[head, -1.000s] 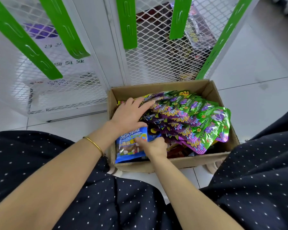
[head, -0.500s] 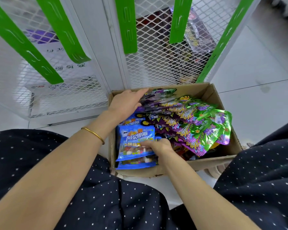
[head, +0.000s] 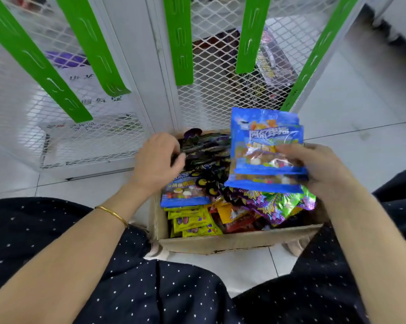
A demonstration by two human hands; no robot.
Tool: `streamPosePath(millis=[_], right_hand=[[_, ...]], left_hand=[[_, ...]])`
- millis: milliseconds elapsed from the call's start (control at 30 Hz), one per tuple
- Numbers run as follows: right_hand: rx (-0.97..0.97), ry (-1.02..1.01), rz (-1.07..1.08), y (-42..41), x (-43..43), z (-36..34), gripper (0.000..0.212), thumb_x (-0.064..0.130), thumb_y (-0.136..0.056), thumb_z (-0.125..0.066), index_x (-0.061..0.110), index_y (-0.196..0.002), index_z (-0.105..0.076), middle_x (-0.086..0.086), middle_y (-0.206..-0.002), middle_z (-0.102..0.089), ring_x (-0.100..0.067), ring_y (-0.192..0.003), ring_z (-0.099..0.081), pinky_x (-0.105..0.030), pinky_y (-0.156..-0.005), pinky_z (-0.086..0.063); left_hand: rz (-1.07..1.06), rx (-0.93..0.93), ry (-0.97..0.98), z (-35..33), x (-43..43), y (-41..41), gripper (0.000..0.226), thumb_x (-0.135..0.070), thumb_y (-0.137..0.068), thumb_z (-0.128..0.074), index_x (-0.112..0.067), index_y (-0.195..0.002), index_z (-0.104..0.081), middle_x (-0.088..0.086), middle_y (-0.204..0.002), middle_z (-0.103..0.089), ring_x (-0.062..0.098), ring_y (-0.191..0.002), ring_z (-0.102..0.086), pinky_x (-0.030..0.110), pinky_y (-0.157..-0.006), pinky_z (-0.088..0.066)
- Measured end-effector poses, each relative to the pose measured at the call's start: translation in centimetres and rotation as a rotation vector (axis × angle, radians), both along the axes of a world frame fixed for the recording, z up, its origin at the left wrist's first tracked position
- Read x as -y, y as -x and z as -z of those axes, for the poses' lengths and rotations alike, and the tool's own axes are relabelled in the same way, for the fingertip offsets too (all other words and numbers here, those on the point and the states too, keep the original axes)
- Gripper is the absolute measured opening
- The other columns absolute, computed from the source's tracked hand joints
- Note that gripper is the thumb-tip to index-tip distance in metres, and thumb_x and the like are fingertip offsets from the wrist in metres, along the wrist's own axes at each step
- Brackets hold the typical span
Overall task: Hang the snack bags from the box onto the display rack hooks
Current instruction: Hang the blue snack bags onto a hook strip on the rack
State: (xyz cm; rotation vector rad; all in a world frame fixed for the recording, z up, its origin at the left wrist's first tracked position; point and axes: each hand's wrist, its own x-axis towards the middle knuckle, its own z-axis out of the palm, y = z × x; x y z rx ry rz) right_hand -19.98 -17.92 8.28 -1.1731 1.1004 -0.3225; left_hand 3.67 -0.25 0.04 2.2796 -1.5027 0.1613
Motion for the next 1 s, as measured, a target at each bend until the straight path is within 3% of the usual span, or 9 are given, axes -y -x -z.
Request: streamPosePath(millis=[100, 200, 267, 333, 467, 567, 733, 867, 1000], right_hand=[[-0.093, 0.191, 0.034, -1.4, 1.2, 2.8, 0.017, 0.013, -0.077, -0.073, 0.007, -0.09, -0.064, -0.003, -0.063, -0.068, -0.012, -0.045, -0.062, -0.029, -0.044, -0.054], [-0.193, 0.297, 0.024, -1.6, 1.8, 6.0, 0.017, 0.018, -0.073, -0.077, 0.011, -0.084, -0.066, -0.013, -0.086, -0.07, -0.029, -0.073, -0.067, -0.047, -0.074, -0.057], [-0.227, 0.295, 0.033, -1.2, 2.0, 7.2, 0.023, 0.023, -0.074, -0.076, 0.01, -0.091, -0.066, -0.015, -0.092, -0.069, -0.032, -0.083, -0.066, -0.045, -0.078, -0.054], [-0.238, 0.283, 0.056, -0.7, 2.1, 7.8, 0.032, 0.025, -0.076, -0.074, 0.006, -0.1, -0.064, -0.015, -0.097, -0.068, -0.031, -0.083, -0.064, -0.038, -0.071, -0.049], [-0.213, 0.286, 0.081, -0.3, 2.0, 8.0, 0.033, 0.027, -0.08, -0.071, 0.008, -0.106, -0.061, -0.007, -0.093, -0.064, -0.018, -0.073, -0.057, -0.025, -0.058, -0.04], [-0.176, 0.313, 0.083, -0.3, 1.6, 7.8, 0.03, 0.025, -0.081, -0.07, 0.009, -0.105, -0.061, -0.006, -0.094, -0.065, -0.021, -0.08, -0.061, -0.029, -0.068, -0.044], [-0.094, 0.318, 0.067, 0.1, 1.1, 7.1, 0.011, 0.019, -0.084, -0.068, 0.02, -0.086, -0.057, 0.005, -0.081, -0.062, -0.011, -0.072, -0.059, -0.028, -0.069, -0.044], [-0.063, 0.268, 0.088, 0.2, 1.2, 6.8, 0.014, 0.02, -0.085, -0.067, 0.016, -0.093, -0.056, 0.005, -0.078, -0.061, -0.009, -0.066, -0.058, -0.022, -0.055, -0.044], [-0.045, 0.184, 0.111, 0.9, 1.9, 6.5, 0.017, 0.021, -0.085, -0.067, 0.013, -0.096, -0.057, 0.003, -0.072, -0.06, -0.013, -0.061, -0.058, -0.017, -0.043, -0.045]], left_hand=[[0.194, 0.055, -0.31, 2.6, -1.6, 1.9, 0.05, -0.057, -0.081, -0.035, -0.013, -0.076, -0.057, 0.007, -0.079, -0.057, 0.03, -0.079, -0.058, 0.038, -0.058, -0.045], [0.146, 0.048, -0.738, 5.7, -2.0, 2.6, 0.072, -0.064, -0.078, -0.054, -0.007, -0.121, -0.047, 0.015, -0.13, -0.046, 0.031, -0.123, -0.042, 0.041, -0.093, -0.042], [0.119, 0.122, -0.86, 6.8, -1.8, 3.0, 0.092, -0.062, -0.074, -0.063, -0.008, -0.139, -0.027, 0.016, -0.148, -0.025, 0.031, -0.138, -0.024, 0.039, -0.105, -0.033], [0.084, 0.163, -0.875, 7.2, -1.3, 3.1, 0.098, -0.056, -0.073, -0.068, -0.009, -0.144, -0.018, 0.015, -0.152, -0.019, 0.031, -0.139, -0.022, 0.038, -0.107, -0.032], [0.047, 0.126, -0.872, 6.9, -0.8, 2.5, 0.067, -0.03, -0.083, -0.066, -0.01, -0.135, -0.03, 0.01, -0.132, -0.048, 0.026, -0.119, -0.048, 0.037, -0.088, -0.046], [0.045, 0.088, -0.869, 5.8, -1.3, 2.2, 0.041, -0.015, -0.087, -0.057, -0.009, -0.124, -0.04, 0.011, -0.115, -0.059, 0.029, -0.105, -0.056, 0.039, -0.079, -0.048], [0.124, 0.152, -0.878, 3.4, -2.5, 3.4, 0.035, -0.017, -0.092, -0.048, -0.014, -0.126, -0.042, 0.009, -0.111, -0.063, 0.031, -0.101, -0.06, 0.036, -0.072, -0.045], [0.121, 0.108, -0.841, 0.4, -2.9, 4.1, 0.031, -0.03, -0.09, -0.053, -0.017, -0.118, -0.046, 0.007, -0.11, -0.064, 0.03, -0.1, -0.061, 0.035, -0.069, -0.045], [0.096, -0.071, -0.789, -3.0, -2.4, 4.7, 0.028, -0.021, -0.086, -0.056, -0.018, -0.114, -0.053, 0.005, -0.106, -0.065, 0.026, -0.098, -0.06, 0.03, -0.064, -0.038]])
